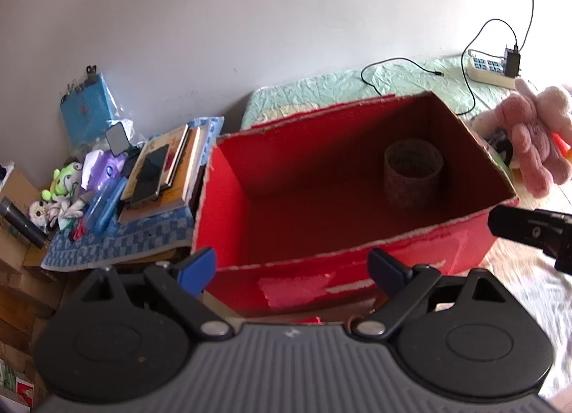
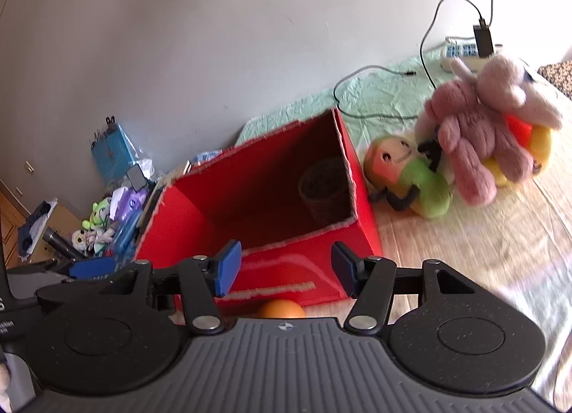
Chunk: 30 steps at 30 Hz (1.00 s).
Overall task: Organize objects
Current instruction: 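Move the right tool down to the pine cone beside the box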
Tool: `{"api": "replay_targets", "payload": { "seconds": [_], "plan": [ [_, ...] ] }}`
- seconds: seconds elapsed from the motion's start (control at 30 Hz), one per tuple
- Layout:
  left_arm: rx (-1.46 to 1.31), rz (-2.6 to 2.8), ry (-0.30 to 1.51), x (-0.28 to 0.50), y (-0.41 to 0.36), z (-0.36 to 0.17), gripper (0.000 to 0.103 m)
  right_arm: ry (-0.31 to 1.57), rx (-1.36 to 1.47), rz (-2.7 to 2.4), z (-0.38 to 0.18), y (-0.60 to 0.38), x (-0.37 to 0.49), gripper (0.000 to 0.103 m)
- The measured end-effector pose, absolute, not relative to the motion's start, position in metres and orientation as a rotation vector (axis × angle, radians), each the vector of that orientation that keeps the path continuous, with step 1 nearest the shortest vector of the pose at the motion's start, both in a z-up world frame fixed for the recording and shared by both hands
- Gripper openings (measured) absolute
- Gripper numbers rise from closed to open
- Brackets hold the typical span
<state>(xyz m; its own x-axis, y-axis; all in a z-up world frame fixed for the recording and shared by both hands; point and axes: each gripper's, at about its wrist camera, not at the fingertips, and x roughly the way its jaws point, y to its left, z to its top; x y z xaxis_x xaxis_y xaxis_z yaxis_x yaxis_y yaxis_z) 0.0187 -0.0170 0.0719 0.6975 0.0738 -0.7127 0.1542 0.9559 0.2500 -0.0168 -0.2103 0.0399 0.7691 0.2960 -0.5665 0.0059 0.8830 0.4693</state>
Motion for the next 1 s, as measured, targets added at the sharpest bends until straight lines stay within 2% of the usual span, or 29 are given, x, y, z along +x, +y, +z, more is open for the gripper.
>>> {"api": "replay_targets", "payload": {
  "seconds": [0.3, 0.5, 0.67, 0.73, 0.77, 0.9, 1.0],
  "plan": [
    [0.303, -0.102, 0.851, 0.005, -0.020, 0.055, 0.092, 0.806, 0.515, 0.180, 0.010, -0.223, -0.028, 0.058],
    [0.207, -0.335, 0.894, -0.018, -0.007, 0.041, 0.092, 0.914, 0.618, 0.190, -0.011, -0.237, -0.034, 0.057],
    [0.200, -0.543, 0.893, -0.043, -0.016, 0.028, 0.091, 0.981, 0.670, 0.216, -0.024, -0.244, -0.039, 0.050],
    [0.221, -0.597, 0.885, -0.052, -0.027, 0.022, 0.087, 0.999, 0.685, 0.227, -0.029, -0.245, -0.040, 0.047],
    [0.230, -0.615, 0.893, -0.054, -0.031, 0.017, 0.084, 1.010, 0.694, 0.235, -0.030, -0.245, -0.039, 0.047],
    [0.219, -0.690, 0.967, -0.054, -0.044, -0.004, 0.083, 1.056, 0.721, 0.283, -0.037, -0.242, -0.037, 0.047],
    [0.209, -0.716, 1.000, -0.054, -0.048, -0.015, 0.076, 1.073, 0.702, 0.282, -0.042, -0.240, -0.037, 0.047]
  ]
}}
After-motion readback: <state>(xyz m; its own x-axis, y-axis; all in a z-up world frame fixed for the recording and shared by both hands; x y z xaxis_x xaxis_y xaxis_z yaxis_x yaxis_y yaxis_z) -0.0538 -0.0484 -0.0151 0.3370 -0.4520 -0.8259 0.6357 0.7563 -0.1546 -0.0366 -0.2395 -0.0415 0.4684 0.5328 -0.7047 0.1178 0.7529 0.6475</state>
